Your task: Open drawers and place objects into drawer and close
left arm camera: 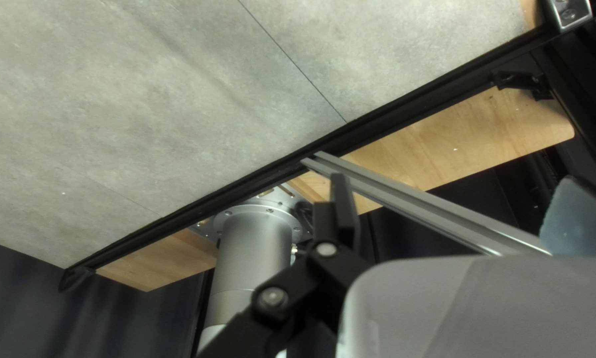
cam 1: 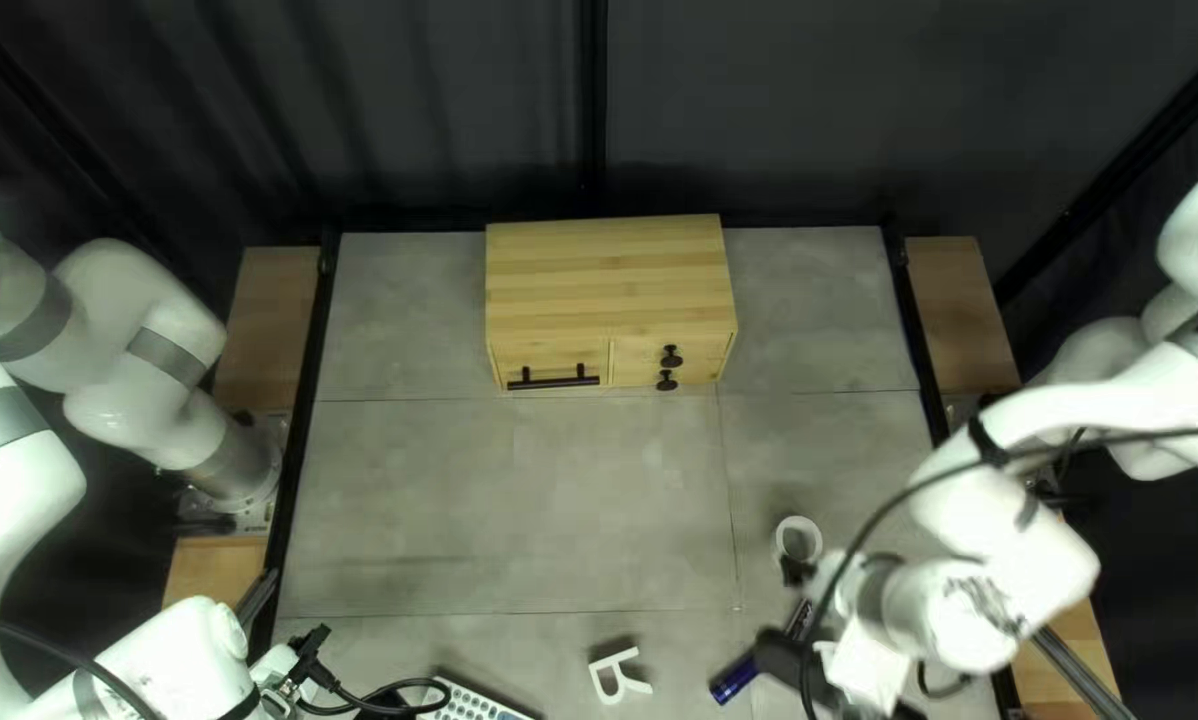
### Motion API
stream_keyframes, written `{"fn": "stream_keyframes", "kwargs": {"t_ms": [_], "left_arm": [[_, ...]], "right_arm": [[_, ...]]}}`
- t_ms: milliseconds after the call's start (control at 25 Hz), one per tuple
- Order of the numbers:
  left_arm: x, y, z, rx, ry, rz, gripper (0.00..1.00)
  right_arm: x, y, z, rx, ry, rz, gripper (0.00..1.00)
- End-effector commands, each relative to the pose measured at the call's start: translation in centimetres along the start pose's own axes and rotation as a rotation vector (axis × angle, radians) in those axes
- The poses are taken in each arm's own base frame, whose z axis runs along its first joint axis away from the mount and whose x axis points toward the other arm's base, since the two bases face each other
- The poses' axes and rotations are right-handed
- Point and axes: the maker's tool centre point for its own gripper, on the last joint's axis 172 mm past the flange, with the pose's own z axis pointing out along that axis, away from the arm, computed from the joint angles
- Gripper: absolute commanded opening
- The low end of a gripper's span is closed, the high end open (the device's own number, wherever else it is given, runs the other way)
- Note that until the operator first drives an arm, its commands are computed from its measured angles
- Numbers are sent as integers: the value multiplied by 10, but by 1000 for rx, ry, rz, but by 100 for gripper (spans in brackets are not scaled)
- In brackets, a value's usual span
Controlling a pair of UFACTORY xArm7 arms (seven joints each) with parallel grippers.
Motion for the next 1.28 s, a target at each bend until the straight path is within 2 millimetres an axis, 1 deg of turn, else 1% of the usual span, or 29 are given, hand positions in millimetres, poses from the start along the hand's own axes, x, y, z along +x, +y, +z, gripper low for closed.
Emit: {"fn": "stream_keyframes", "kwargs": {"t_ms": [40, 760, 800, 880, 1000, 1080, 1280], "left_arm": [[0, 0, 0, 0, 0, 0, 100], [0, 0, 0, 0, 0, 0, 100], [0, 0, 0, 0, 0, 0, 100], [0, 0, 0, 0, 0, 0, 100], [0, 0, 0, 0, 0, 0, 100], [0, 0, 0, 0, 0, 0, 100], [0, 0, 0, 0, 0, 0, 100]], "right_arm": [[-21, 28, -4, 5, -43, 1, 100], [-21, 28, -4, 5, -43, 1, 100], [-19, 27, -2, -12, -57, -27, 100], [-16, 34, -1, -43, -83, -85, 100], [-20, 43, 1, -85, -138, -153, 100], [-27, 49, 7, -109, -182, -192, 100], [-49, 62, 34, -146, -258, -238, 100]]}}
